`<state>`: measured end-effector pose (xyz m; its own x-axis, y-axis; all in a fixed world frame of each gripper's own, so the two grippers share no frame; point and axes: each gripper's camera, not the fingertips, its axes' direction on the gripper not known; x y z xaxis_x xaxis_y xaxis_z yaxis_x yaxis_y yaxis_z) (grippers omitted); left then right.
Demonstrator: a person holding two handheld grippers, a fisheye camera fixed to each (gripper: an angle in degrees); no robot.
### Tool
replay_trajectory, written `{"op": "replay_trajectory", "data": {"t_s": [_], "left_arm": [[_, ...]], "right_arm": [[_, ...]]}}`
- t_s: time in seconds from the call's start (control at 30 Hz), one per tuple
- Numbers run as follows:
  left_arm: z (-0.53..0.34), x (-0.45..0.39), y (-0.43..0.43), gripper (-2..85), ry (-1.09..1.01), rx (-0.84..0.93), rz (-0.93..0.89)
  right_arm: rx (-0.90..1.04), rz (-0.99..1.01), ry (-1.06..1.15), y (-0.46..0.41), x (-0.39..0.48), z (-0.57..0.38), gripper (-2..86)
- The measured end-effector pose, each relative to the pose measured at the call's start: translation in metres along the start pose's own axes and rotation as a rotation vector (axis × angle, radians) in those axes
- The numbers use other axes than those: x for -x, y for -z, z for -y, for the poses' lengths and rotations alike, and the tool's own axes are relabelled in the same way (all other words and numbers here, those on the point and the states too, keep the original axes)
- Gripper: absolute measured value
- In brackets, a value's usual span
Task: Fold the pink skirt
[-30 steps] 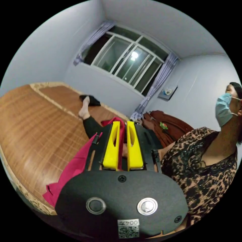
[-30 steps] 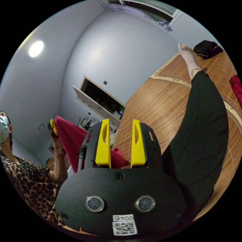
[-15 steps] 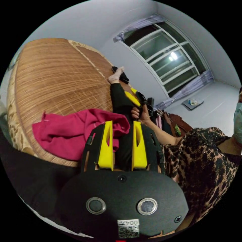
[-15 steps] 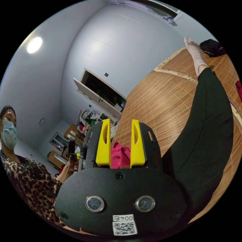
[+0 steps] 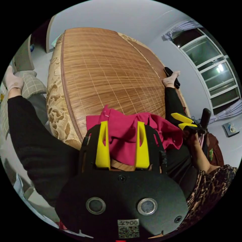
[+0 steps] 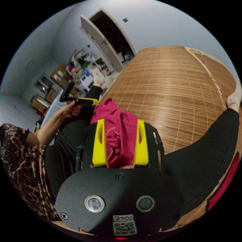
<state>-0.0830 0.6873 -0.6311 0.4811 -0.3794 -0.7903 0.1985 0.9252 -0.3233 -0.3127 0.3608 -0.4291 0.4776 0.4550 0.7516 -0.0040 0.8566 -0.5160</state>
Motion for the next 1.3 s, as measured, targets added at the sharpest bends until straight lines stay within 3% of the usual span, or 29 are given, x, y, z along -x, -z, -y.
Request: {"op": "replay_trajectory", "data": {"t_s": [0.13,0.2,0.4,0.6,0.97,1.13,1.3], "left_arm": [[-0.002,0.003,0.003,13.9,0.011,-0.081,-0.040],[-0.004,0.000,0.004,13.3,-0.012,-0.115,-0.065],[-0.006,-0.033,-0.008,11.9,-0.201,-0.139,-0.171],[-0.005,-0.081,-0.041,11.5,-0.358,-0.041,-0.244],[0.003,-0.182,-0.127,11.2,-0.525,0.134,-0.151],[0.005,-0.222,-0.153,7.1,-0.602,0.207,-0.068],[0.001,-0.246,-0.118,5.3,-0.538,0.023,-0.019]], "right_arm": [[0.202,-0.079,0.042,-0.041,0.012,0.020,5.6],[0.078,-0.146,-0.025,-0.024,0.006,0.020,1.1],[-0.436,-0.033,-0.381,0.056,-0.051,-0.034,-0.2],[-0.622,0.098,-0.521,0.070,-0.074,-0.065,-0.3],[-0.661,0.141,-0.507,0.073,-0.071,-0.072,-0.2],[-0.671,0.165,-0.491,0.075,-0.068,-0.076,-0.2],[-0.699,0.208,-0.468,0.077,-0.066,-0.081,-0.3]]}}
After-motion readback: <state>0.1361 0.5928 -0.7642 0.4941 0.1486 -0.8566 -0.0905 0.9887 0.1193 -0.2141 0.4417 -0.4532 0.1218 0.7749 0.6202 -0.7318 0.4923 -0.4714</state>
